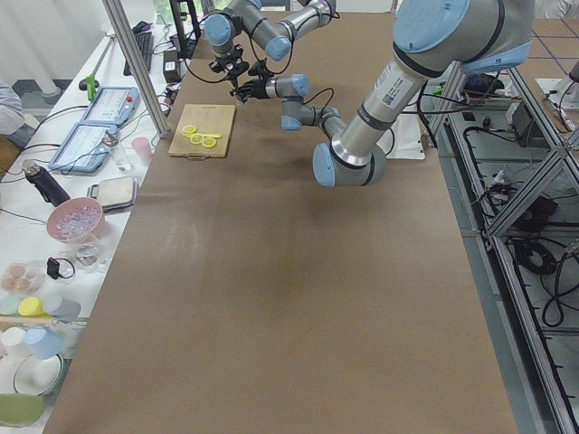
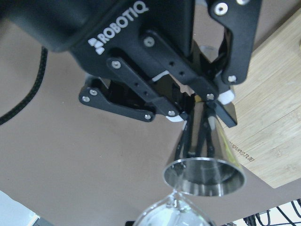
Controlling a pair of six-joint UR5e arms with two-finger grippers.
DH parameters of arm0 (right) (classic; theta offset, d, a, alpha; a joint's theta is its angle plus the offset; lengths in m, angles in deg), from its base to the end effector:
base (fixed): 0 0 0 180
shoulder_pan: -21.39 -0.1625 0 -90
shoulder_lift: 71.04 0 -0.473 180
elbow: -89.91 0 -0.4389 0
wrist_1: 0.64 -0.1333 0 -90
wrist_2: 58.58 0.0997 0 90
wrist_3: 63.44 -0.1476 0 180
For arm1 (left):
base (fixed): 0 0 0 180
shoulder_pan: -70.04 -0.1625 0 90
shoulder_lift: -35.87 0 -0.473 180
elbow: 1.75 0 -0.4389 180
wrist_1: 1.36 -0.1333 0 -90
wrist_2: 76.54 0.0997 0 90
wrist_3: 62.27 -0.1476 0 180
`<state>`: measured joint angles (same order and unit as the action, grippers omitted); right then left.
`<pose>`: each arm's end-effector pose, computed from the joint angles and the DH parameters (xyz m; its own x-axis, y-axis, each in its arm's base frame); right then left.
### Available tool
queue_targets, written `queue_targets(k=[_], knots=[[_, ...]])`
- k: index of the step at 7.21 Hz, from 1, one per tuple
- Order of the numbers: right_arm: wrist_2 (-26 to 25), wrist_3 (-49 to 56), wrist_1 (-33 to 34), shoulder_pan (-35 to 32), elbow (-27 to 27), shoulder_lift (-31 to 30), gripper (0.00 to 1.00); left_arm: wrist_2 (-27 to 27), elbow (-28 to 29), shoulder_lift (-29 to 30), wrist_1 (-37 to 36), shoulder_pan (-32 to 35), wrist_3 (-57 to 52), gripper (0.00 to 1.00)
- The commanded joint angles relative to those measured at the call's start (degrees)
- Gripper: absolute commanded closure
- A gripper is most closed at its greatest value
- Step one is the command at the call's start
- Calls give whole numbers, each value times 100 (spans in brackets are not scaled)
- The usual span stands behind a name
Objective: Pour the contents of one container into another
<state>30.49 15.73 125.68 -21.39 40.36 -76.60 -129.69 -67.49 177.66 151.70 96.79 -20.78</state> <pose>-0.5721 -0.7143 0.0365 -0.5865 -0.7987 -0.1341 0.8052 -0.5929 0.0093 0.6841 -0.5932 0.1513 0.6648 0.3361 -0.6671 0.6003 0.2911 0.7449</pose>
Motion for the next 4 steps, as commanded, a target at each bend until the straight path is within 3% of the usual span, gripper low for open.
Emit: queue_targets(k=[1,4], knots=[[84,-6,-55,-46,-176,-50,100,7,0,-2,5,6,0,100],[767,-138,-406,-326,-413,-252,100,7,9,-2,83,24,0,100]])
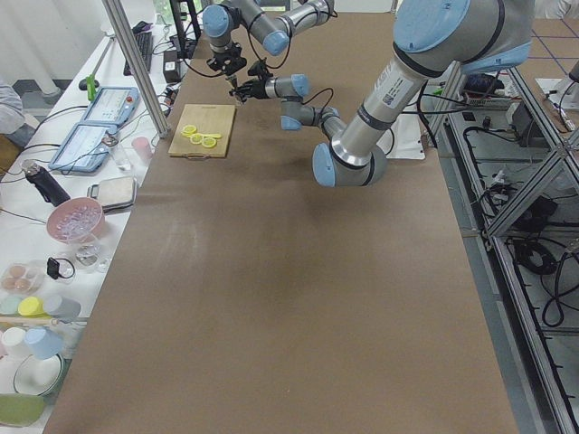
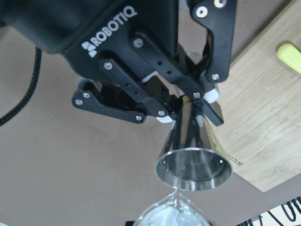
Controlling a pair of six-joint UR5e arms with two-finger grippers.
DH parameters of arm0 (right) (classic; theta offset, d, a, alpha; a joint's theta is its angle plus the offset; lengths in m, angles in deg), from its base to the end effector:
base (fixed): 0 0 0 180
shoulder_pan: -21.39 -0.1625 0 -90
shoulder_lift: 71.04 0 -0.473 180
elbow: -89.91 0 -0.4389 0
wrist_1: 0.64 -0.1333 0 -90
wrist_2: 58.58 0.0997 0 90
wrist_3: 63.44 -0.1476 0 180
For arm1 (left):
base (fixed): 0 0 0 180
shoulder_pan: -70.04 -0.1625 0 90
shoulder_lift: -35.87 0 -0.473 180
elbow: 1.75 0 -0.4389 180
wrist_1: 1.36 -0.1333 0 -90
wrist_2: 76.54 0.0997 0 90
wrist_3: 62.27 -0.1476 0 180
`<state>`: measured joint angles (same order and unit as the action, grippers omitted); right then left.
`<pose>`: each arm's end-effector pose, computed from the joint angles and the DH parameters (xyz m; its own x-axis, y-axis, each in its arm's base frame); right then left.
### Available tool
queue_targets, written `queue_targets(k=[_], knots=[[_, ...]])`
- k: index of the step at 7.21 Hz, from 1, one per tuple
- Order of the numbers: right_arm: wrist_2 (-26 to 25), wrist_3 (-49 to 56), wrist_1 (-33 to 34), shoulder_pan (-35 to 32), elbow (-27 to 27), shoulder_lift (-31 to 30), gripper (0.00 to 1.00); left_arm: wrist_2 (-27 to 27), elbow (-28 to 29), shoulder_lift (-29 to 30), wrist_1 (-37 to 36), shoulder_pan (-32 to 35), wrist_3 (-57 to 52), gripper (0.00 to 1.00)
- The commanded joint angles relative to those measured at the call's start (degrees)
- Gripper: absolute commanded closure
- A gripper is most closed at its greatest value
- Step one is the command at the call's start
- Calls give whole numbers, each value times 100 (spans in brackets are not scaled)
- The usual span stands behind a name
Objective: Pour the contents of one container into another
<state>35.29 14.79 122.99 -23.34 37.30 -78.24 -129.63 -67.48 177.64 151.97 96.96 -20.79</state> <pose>-0.5562 -0.7246 0.0330 -0.5396 -0.8210 -0.1864 0.8197 -0.5629 0.1063 0.6819 -0.5951 0.1511 0.6638 0.3348 -0.6688 0.6041 0.2872 0.7433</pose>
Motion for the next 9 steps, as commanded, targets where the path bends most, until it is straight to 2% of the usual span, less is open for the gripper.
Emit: queue_targets(k=[1,3,6,9], knots=[[508,-44,-199,-263,-231,-167,100,0,-1,0,66,6,0,100],[1000,-114,-444,-492,-407,-299,100,0,8,-96,276,41,0,100],[2176,-597,-735,-992,-1213,-799,100,0,-98,-176,312,41,0,100],[3283,-1446,-1330,-1537,-2303,-1930,100,0,-107,-176,399,164,0,100]])
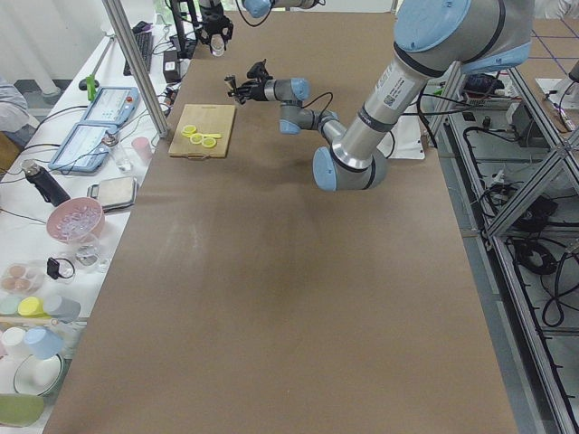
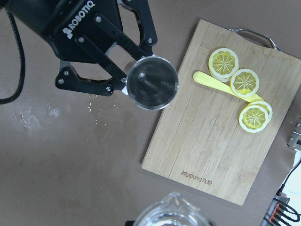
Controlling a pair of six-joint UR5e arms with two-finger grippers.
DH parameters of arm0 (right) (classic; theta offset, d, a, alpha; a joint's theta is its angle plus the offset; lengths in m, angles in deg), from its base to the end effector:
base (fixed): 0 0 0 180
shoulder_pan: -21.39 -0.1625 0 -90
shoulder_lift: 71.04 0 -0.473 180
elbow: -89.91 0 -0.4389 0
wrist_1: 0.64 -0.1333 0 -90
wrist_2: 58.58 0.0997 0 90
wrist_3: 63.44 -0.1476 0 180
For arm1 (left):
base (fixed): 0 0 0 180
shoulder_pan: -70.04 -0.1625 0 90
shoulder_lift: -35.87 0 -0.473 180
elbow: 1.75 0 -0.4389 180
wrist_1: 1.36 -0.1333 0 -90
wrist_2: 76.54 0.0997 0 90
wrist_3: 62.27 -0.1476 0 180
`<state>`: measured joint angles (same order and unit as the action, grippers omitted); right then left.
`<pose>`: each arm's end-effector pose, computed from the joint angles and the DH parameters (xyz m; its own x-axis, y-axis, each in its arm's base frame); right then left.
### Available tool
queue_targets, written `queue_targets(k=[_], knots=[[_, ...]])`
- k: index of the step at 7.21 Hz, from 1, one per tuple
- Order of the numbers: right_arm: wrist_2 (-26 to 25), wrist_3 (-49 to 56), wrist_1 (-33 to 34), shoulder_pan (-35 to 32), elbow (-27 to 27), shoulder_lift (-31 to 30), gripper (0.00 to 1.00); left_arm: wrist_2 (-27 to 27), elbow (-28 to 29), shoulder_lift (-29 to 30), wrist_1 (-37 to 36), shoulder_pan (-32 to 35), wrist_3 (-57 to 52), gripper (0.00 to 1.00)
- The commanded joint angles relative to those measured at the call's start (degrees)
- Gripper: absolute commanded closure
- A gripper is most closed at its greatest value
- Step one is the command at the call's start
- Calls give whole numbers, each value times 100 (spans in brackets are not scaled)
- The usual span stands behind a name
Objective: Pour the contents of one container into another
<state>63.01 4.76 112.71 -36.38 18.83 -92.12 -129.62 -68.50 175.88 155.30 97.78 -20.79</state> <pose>-0.4161 -0.7649 0.0641 -0.2215 -0.9445 -0.2426 0.7297 -0.3256 0.6013 0.6633 -0.5996 0.1623 0.6414 0.3394 -0.6880 0.6376 0.2630 0.7241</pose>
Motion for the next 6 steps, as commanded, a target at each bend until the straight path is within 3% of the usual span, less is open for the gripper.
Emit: queue_targets(k=[1,4,6], knots=[[907,-813,-792,-461,-729,-1025,100,0,-4,-8,75,153,0,100],[1446,-2051,-2556,-533,-1784,-2738,100,0,-4,-454,362,381,0,100],[1675,-3105,-4259,-533,-2015,-3855,100,-53,-370,-1470,1163,731,0,100]])
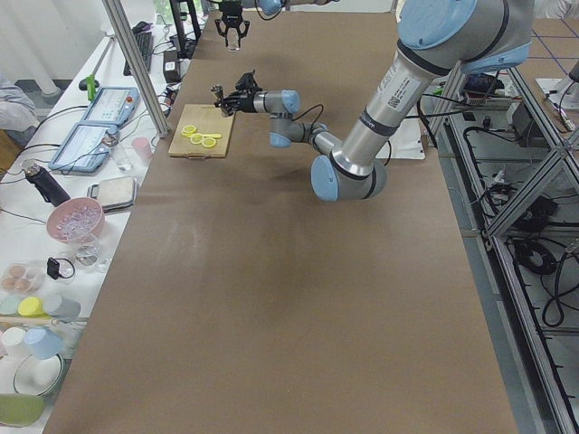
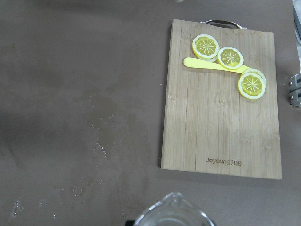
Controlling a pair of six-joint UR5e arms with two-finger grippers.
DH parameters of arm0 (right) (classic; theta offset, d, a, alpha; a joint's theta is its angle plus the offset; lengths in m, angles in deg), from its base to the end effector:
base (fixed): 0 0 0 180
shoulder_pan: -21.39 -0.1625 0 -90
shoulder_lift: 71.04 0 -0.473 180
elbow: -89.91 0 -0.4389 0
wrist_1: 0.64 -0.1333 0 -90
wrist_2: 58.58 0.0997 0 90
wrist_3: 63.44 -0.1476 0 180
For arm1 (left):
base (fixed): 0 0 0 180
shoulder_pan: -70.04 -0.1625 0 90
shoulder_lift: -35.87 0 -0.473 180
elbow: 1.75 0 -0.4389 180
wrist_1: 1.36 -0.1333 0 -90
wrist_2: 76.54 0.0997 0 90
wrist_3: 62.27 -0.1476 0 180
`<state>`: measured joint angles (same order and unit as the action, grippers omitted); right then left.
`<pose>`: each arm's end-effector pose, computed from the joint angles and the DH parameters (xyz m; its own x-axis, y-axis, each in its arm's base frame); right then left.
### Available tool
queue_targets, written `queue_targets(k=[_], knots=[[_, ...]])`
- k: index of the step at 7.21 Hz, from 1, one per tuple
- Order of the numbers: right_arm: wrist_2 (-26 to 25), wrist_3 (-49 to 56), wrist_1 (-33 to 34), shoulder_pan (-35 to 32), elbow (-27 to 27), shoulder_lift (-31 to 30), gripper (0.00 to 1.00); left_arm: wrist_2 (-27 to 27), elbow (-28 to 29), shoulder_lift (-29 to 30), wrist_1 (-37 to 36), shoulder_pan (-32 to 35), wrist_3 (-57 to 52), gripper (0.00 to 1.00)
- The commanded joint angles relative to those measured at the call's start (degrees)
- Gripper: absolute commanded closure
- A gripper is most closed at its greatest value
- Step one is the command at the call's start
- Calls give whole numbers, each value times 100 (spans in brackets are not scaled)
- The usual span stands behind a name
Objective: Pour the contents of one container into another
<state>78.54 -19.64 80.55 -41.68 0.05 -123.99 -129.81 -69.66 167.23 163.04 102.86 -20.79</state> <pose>-0.3297 -0.7045 0.2752 0.0475 -0.9909 -0.1263 0.4837 -0.0878 0.8708 0.5846 -0.6407 0.2656 0.6656 0.2852 -0.6897 0.6602 0.2059 0.7223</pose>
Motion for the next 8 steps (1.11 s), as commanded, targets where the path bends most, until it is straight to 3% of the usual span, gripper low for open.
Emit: queue_targets(k=[1,2,3,5,6,8], knots=[[165,-1167,-2036,5,-102,-1151,100,-44,-449,-1029,487,347,17,100],[244,-1468,-2594,5,-58,-1417,100,-105,-799,-1591,505,644,35,100],[349,-1566,-2730,5,-31,-1533,100,-192,-986,-2127,671,768,70,100],[412,-2056,-3578,5,108,-1884,100,-202,-1004,-3173,1732,770,88,100],[412,-2573,-4524,5,501,-1964,100,-202,-1005,-3674,2014,761,166,100],[377,-3558,-6572,57,1468,-2105,100,68,-1144,-4195,1939,735,1322,100]])
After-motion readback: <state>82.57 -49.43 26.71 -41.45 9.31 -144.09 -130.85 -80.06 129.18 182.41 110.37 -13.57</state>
